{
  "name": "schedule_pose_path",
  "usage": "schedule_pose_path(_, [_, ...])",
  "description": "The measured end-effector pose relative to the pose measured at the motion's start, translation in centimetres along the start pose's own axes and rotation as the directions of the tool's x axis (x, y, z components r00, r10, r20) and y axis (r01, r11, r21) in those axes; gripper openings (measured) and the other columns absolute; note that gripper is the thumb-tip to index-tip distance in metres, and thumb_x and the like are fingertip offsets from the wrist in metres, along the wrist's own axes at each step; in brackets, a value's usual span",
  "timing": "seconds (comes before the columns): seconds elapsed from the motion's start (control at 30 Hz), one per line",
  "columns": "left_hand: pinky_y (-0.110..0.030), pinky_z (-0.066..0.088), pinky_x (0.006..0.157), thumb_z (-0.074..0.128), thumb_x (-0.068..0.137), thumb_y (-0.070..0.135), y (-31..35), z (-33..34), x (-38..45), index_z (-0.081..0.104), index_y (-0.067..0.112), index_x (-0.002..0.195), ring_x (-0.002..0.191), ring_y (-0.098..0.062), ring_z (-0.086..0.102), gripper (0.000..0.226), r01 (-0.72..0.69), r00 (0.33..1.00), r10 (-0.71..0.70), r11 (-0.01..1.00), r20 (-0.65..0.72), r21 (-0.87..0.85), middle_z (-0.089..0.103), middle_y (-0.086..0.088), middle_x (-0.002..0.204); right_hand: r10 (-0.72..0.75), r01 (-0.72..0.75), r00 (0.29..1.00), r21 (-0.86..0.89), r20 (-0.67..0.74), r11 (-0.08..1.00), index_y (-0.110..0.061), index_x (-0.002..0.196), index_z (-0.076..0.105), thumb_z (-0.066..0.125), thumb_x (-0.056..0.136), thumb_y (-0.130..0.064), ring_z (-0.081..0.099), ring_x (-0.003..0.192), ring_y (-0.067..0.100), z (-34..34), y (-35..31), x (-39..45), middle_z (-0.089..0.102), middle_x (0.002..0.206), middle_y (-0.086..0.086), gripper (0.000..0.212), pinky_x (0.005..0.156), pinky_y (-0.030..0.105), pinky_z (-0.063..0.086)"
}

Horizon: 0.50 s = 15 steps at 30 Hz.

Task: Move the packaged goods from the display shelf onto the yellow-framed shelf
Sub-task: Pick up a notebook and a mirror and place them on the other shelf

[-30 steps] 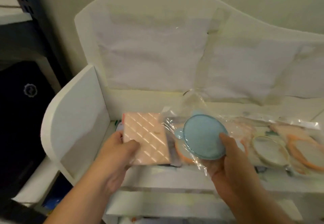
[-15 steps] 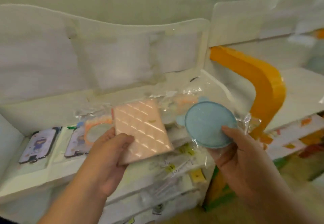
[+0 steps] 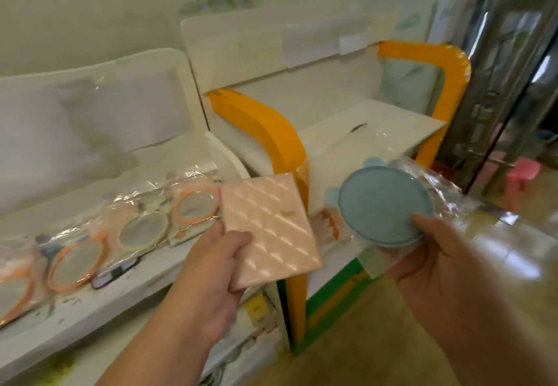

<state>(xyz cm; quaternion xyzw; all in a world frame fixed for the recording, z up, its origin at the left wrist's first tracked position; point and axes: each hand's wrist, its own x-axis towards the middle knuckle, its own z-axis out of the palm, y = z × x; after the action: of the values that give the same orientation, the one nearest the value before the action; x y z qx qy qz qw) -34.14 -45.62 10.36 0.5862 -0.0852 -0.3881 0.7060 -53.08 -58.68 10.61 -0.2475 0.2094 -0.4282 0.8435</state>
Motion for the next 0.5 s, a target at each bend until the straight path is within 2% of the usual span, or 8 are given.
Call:
schedule_pose_path(0.07, [-0.038, 0.054, 0.073, 0.047, 0.097, 0.003, -0.6, 2.5, 1.6, 0.063, 0.021, 0.121, 0.099, -0.028, 0.071, 0.034, 0.014, 0.999, -0.015, 0.999, 0.036, 0.034, 0.077, -0.007, 0.109, -0.054, 0.054, 0.998, 0.002, -0.025, 0.999, -0.009, 0.133, 0.053, 0.037, 0.101, -0.012, 0.072, 0.104, 0.023, -1.2, -1.4, 1.7, 0.072, 0.117, 0.014, 0.035, 0.077, 0.031, 0.060])
schedule_pose_path(0.17, [-0.040, 0.054, 0.079, 0.050, 0.097, 0.003, -1.6, 6.4, 3.9, 0.062, 0.024, 0.120, 0.101, -0.026, 0.071, 0.034, 0.000, 0.994, -0.012, 0.995, 0.113, 0.102, 0.077, -0.002, 0.107, -0.140, 0.138, 0.986, -0.019, -0.089, 0.990, -0.009, 0.133, 0.054, 0.038, 0.101, -0.011, 0.070, 0.109, 0.023, -2.8, -3.5, 5.1, 0.071, 0.121, 0.013, 0.035, 0.093, 0.039, 0.052])
schedule_pose_path(0.27, [-0.041, 0.057, 0.081, 0.051, 0.097, 0.001, -2.0, 10.2, 6.9, 0.064, 0.026, 0.117, 0.098, -0.025, 0.073, 0.034, 0.027, 0.984, -0.044, 0.994, 0.171, 0.104, 0.078, -0.001, 0.104, -0.194, 0.192, 0.969, -0.028, -0.152, 0.981, -0.010, 0.134, 0.054, 0.039, 0.102, -0.013, 0.069, 0.111, 0.023, -3.8, -5.9, 9.3, 0.070, 0.123, 0.011, 0.036, 0.094, 0.041, 0.052])
schedule_pose_path(0.4, [-0.038, 0.058, 0.074, 0.051, 0.096, 0.001, -2.1, 14.6, 11.9, 0.064, 0.027, 0.113, 0.095, -0.025, 0.072, 0.033, 0.130, 0.982, -0.138, 0.989, 0.130, 0.068, 0.078, -0.001, 0.099, -0.221, 0.199, 0.954, -0.125, -0.200, 0.972, -0.012, 0.126, 0.058, 0.042, 0.102, -0.013, 0.069, 0.110, 0.021, -4.4, -8.2, 14.6, 0.073, 0.117, 0.009, 0.029, 0.096, 0.040, 0.050])
schedule_pose_path(0.43, [-0.039, 0.057, 0.074, 0.050, 0.096, 0.001, -2.1, 15.3, 12.8, 0.063, 0.026, 0.114, 0.096, -0.027, 0.070, 0.033, 0.150, 0.981, -0.156, 0.987, 0.114, 0.062, 0.077, -0.003, 0.102, -0.225, 0.199, 0.951, -0.134, -0.214, 0.971, -0.011, 0.125, 0.059, 0.042, 0.101, -0.013, 0.069, 0.110, 0.021, -4.7, -8.4, 15.6, 0.074, 0.116, 0.009, 0.029, 0.096, 0.040, 0.050])
schedule_pose_path(0.5, [-0.048, 0.057, 0.084, 0.048, 0.097, 0.003, -2.3, 16.9, 15.2, 0.061, 0.024, 0.117, 0.100, -0.031, 0.068, 0.032, 0.170, 0.981, -0.175, 0.984, 0.089, 0.060, 0.073, -0.006, 0.107, -0.228, 0.197, 0.944, -0.147, -0.240, 0.969, -0.010, 0.127, 0.057, 0.044, 0.101, -0.013, 0.066, 0.115, 0.022, -5.4, -9.0, 18.3, 0.072, 0.118, 0.010, 0.030, 0.100, 0.041, 0.048])
